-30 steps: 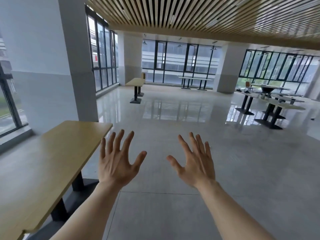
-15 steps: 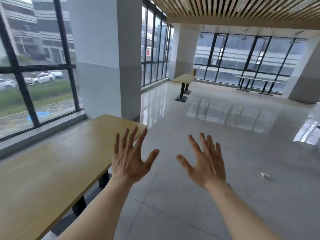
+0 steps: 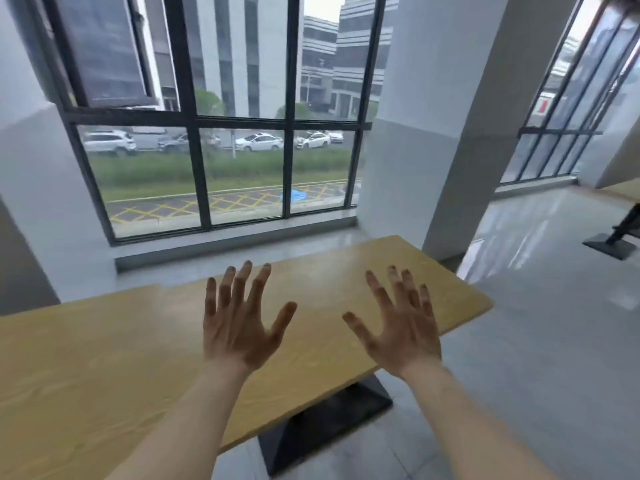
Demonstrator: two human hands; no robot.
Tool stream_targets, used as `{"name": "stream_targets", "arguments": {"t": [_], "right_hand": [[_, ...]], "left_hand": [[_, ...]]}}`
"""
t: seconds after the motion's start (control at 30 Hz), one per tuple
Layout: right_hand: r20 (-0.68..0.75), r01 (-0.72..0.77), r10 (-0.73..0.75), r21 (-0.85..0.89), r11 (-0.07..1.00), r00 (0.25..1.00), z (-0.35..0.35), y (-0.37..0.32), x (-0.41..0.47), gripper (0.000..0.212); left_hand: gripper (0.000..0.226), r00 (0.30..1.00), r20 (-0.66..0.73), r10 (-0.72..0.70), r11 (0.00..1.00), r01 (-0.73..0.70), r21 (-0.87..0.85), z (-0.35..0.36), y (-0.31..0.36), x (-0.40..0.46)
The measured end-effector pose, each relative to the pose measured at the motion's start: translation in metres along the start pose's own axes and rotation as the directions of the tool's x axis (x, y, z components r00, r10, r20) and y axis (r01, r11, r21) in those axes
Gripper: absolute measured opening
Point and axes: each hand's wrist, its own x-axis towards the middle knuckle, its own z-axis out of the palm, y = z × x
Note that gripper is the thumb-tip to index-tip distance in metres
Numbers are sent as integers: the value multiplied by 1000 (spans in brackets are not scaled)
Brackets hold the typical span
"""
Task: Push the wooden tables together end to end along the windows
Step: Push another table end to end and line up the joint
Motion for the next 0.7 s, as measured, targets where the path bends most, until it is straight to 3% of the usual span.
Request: {"name": "stream_targets", "arguments": {"t": [0.3, 0.5, 0.7], "right_hand": [[206, 273, -308, 185, 944, 929, 139, -94, 64, 94], [372, 342, -397, 208, 917, 839, 246, -91, 61, 94], [441, 381, -443, 226, 897, 781, 343, -79, 53, 94]], "left_hand": [[86, 943, 50, -328, 935, 317, 158, 47, -102, -33], [85, 863, 137, -486, 866, 455, 206, 130, -127, -79], [84, 811, 187, -554, 829, 516, 214, 223, -142, -112]]}}
